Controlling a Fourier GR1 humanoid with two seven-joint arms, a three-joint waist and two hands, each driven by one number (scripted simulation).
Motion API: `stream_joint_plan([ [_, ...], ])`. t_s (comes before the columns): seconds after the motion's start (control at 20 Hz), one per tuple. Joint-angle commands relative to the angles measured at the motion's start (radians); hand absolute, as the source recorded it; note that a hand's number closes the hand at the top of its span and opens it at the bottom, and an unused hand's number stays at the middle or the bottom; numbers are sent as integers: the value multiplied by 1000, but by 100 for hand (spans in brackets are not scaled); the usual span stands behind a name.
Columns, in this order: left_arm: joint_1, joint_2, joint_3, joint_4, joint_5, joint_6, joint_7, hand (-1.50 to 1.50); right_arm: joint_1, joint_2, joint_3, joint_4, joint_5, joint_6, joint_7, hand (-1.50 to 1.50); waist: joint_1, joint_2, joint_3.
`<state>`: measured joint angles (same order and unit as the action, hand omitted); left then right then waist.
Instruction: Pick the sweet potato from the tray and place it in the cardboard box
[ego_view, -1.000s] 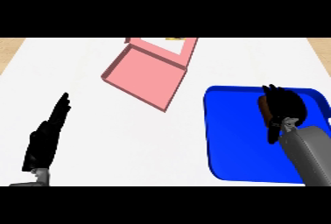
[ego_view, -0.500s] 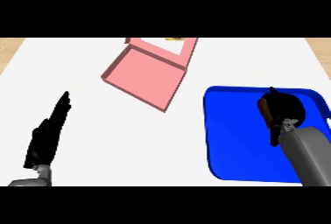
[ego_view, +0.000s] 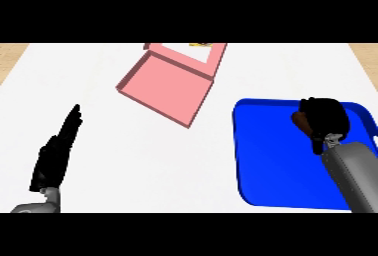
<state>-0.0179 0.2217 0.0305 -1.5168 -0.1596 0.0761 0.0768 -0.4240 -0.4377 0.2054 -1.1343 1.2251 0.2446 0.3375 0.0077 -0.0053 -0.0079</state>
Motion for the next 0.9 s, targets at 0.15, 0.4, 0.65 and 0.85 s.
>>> stream_joint_plan([
  [0.15,-2,-34,-52,-14,-21,-1,-13,0,-195,50,-63,107,-190,-40,-357,150,67,24,13],
  [0.4,-57,-8,-29,-35,-16,-14,49,0,-370,89,-95,329,-189,-118,-486,150,46,19,10],
  [0.65,-64,49,54,22,26,-50,10,0,-497,38,-172,480,-186,-216,-585,150,25,15,9],
  [0.85,4,-52,-39,-2,-35,11,-1,0,-541,40,-240,473,-292,-160,-709,150,15,11,9],
])
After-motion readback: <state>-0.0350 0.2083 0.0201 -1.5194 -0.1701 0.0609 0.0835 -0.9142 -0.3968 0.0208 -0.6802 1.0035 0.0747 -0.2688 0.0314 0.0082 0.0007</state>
